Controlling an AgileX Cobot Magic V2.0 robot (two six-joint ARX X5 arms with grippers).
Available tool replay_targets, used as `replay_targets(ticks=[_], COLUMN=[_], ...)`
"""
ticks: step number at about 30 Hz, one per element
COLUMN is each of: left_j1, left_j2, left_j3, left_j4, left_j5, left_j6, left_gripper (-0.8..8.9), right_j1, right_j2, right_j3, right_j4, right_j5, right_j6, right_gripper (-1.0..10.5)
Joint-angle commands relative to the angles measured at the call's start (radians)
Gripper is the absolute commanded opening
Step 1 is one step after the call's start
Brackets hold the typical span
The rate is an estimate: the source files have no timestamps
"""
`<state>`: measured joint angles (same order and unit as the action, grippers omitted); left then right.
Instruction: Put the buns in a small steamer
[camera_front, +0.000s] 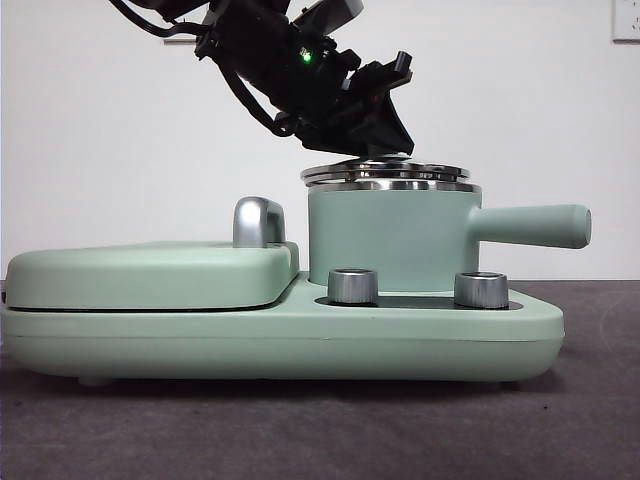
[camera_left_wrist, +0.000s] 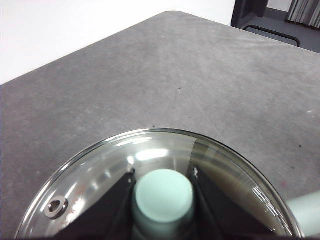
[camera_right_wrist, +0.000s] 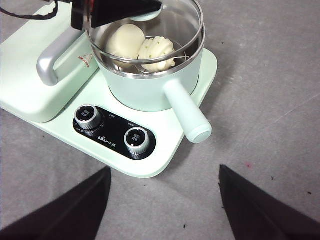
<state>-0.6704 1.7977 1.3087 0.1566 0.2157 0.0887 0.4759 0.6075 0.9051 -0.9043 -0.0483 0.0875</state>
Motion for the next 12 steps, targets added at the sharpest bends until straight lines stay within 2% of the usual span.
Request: replay_targets(ticks=[1, 12], left_j1=[-0.006, -0.018], left_j2=[0.01, 0.032], left_j3=[0.02, 0.02], left_j4=[0.031, 0.031], left_j5=[0.005, 0.006], left_j6=[-0.001, -0.004], left_gripper=[0.1, 0.1], right_j1=[0.005, 0.005], right_j2=[0.005, 0.005], right_j3=[0.005, 0.005], right_j4=[0.006, 0.006], right_j5=[0.005, 0.024], right_j6=[0.017, 0.016], right_gripper=[3.3, 3.3])
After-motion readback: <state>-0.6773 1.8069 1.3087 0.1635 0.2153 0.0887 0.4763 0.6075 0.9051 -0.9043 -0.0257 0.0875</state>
